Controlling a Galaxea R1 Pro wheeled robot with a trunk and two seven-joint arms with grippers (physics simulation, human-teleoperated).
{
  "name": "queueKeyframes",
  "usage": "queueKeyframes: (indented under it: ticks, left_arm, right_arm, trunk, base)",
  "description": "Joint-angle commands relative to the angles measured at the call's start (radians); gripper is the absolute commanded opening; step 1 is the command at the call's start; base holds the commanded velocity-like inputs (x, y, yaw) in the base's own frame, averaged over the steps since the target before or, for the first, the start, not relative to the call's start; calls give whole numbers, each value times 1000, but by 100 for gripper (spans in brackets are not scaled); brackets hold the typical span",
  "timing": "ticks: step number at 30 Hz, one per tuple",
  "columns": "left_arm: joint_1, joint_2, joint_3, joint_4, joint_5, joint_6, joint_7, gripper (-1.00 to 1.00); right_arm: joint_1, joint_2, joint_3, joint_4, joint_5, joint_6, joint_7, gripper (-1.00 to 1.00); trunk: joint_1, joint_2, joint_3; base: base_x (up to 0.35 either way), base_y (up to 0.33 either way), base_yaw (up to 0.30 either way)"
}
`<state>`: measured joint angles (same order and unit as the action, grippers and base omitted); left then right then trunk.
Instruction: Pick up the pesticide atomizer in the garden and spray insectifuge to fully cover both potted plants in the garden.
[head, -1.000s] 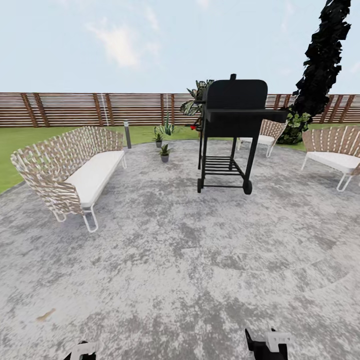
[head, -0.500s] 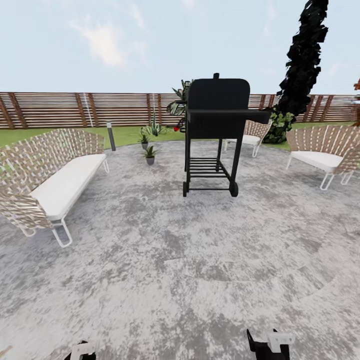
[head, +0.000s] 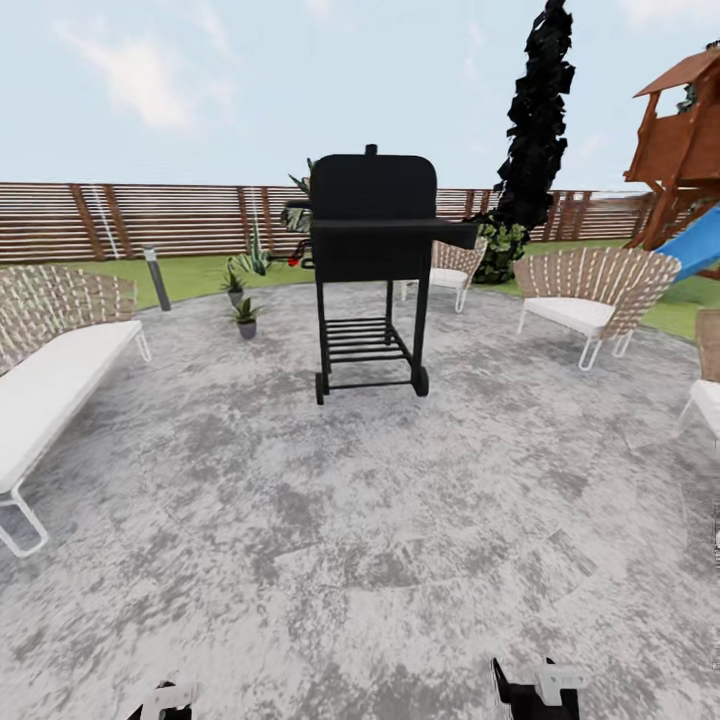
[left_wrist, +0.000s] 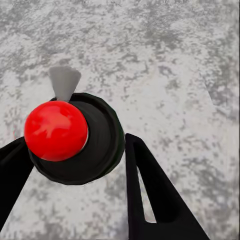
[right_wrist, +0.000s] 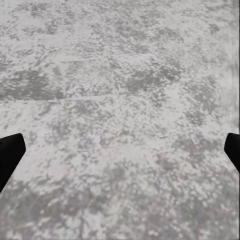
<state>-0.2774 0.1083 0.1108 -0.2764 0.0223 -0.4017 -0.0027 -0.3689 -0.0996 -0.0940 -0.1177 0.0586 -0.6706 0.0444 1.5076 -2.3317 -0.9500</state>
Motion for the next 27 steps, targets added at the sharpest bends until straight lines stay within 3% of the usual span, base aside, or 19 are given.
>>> queueKeyframes:
  ticks: [1,27]
  left_arm:
    - [0,0,1,0,2,-3,0,-100]
    - [0,-1,1,1,2,-3,4,-100]
  right_arm:
    - [-1,1,-9,1,6,-3,5,100]
    - [-1,3,-9,7,6,-1,2,100]
  trunk:
    - [0,0,-1]
    - [0,0,-1]
  base:
    - [300,-164,-280]
    - [314,-140,-280]
